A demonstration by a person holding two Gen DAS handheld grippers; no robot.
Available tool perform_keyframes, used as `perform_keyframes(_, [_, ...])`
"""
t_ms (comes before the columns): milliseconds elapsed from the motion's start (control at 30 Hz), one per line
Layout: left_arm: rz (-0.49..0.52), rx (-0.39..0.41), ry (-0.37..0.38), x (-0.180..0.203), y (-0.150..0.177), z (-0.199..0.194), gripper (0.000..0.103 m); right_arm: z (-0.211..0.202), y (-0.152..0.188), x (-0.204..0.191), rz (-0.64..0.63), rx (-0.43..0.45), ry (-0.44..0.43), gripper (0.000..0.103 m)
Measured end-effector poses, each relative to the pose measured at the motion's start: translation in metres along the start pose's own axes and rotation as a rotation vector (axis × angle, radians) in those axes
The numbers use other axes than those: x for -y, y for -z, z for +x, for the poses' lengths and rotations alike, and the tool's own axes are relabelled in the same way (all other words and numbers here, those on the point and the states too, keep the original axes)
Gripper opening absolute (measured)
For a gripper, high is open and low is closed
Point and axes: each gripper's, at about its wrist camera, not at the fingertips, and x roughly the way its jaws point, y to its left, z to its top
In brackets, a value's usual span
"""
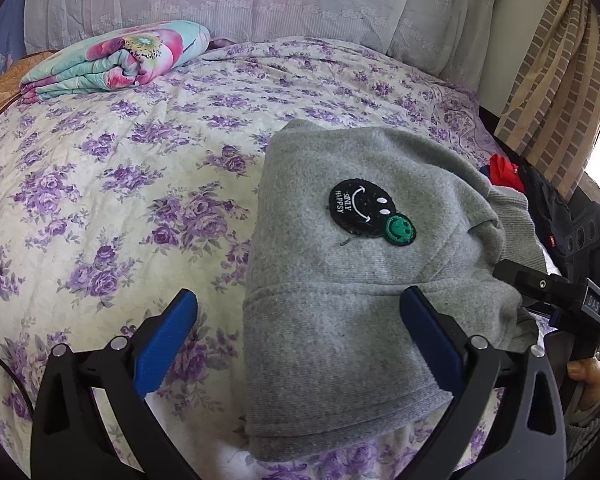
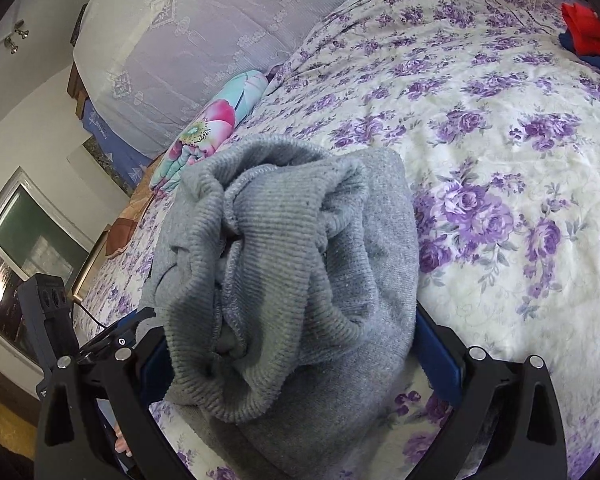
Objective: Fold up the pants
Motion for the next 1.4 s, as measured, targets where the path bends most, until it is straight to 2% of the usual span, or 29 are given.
perform_keyframes(400, [-0.036, -0.026, 0.046, -0.006, 0.001, 0.004, 0.099, -0.003, 0.002, 0.000, -0.003, 0.011, 0.000, 0.100])
perform_keyframes(800, [0.005, -0.014, 0.016, 0.000, 0.001, 0.001, 0.098, -0.004, 0.001, -0.008, -0.034, 0.018, -0.007, 0.100])
perform_keyframes(1000, [0.019, -0.008, 0.003, 0.002, 0.001, -0.001, 0.098, -0.004, 0.000, -0.011, -0.049, 0.026, -0.007, 0.096])
perform_keyframes(1133, [0.034, 0.001, 0.007, 0.005, 0.001, -0.003, 0.092, -0.006, 0.001, -0.015, -0.060, 0.043, -0.004, 0.091])
perform_keyframes(1200, [0.050, 0.005, 0.021, 0.008, 0.001, -0.005, 0.084, -0.006, 0.002, -0.016, -0.064, 0.049, -0.004, 0.089])
perform_keyframes(1233, [0.061, 0.007, 0.033, 0.011, 0.002, -0.006, 0.076, -0.007, 0.002, -0.016, -0.066, 0.051, -0.004, 0.087])
perform_keyframes(1400, [0.087, 0.022, 0.018, 0.017, 0.003, -0.009, 0.071, -0.009, 0.004, -0.015, -0.061, 0.066, -0.009, 0.081])
